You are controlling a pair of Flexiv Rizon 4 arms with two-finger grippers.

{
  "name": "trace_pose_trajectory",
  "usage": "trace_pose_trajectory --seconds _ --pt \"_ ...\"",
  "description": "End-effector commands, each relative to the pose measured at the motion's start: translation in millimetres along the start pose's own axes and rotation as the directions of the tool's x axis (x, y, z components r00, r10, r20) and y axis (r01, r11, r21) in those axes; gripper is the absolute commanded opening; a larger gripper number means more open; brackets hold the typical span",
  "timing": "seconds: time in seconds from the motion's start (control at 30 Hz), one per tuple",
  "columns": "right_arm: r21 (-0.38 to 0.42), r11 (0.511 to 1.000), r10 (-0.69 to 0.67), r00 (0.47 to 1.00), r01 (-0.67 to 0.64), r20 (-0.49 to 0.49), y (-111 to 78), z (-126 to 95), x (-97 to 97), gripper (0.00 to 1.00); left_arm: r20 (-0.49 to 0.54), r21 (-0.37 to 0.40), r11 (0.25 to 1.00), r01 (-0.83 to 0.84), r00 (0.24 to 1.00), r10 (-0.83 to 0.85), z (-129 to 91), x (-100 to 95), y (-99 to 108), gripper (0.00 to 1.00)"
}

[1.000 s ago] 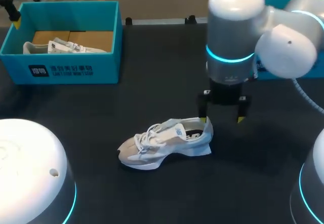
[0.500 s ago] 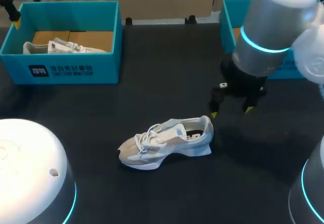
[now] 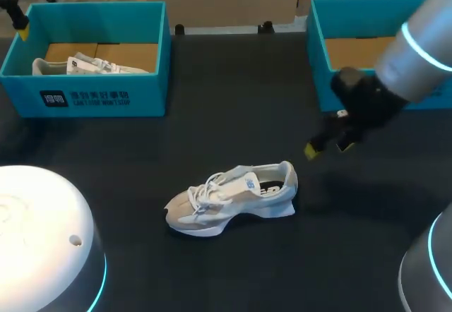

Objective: Take the shoe out of the shoebox, open the shoe tongue, remove and reinsert the insole, then place the shoe into the shoebox

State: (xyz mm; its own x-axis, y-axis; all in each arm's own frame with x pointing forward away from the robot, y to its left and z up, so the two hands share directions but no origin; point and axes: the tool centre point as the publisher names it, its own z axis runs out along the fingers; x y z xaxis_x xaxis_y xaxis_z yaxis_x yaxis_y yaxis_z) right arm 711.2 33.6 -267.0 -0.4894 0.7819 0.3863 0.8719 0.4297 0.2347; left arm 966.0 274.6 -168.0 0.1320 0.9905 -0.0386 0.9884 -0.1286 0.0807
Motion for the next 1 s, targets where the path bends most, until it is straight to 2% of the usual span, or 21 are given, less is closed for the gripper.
trace_pose_trajectory --seconds 0.03,0.07,0.1,0.53,0.6,0.7,0.77,0.9,1.0 --pt "-0.469 0.864 -0.456 0.676 0.182 -0.578 -16.4 -7 -14.0 1.00 -0.002 0.000 1.000 -0.001 1.000 0.001 0 0.0 0 1.00" --pt "-0.542 0.815 -0.536 0.621 0.204 -0.572 -20.5 -6 -18.3 1.00 -0.002 0.000 1.000 -0.001 1.000 0.001 0 0.0 0 1.00" --pt "-0.551 0.802 -0.562 0.600 0.230 -0.569 -22.8 -3 -20.9 1.00 -0.002 0.000 1.000 -0.001 1.000 0.001 0 0.0 0 1.00" --pt "-0.551 0.802 -0.562 0.600 0.230 -0.569 -22.8 -3 -20.9 1.00 -0.002 0.000 1.000 -0.001 1.000 0.001 0 0.0 0 1.00" --pt "-0.524 0.802 -0.565 0.650 0.286 -0.509 -23.5 2 -16.3 1.00 -0.002 0.000 1.000 -0.001 1.000 0.001 0 0.0 0 1.00" --pt "-0.507 0.796 -0.569 0.696 0.331 -0.439 -25.8 6 -14.0 1.00 -0.002 0.000 1.000 -0.001 1.000 0.001 0 0.0 0 1.00" --pt "-0.509 0.785 -0.572 0.729 0.354 -0.375 -27.7 5 -13.5 1.00 -0.002 0.000 1.000 -0.001 1.000 0.001 0 0.0 0 1.00" --pt "-0.519 0.757 -0.588 0.761 0.398 -0.275 -31.8 -2 -16.5 1.00 -0.002 0.000 1.000 -0.001 1.000 0.001 0 0.0 0 1.00" --pt "-0.538 0.726 -0.575 0.807 0.428 -0.134 -36.3 -4 -20.1 1.00 -0.002 0.000 1.000 -0.001 1.000 0.001 0 0.0 0 1.00"
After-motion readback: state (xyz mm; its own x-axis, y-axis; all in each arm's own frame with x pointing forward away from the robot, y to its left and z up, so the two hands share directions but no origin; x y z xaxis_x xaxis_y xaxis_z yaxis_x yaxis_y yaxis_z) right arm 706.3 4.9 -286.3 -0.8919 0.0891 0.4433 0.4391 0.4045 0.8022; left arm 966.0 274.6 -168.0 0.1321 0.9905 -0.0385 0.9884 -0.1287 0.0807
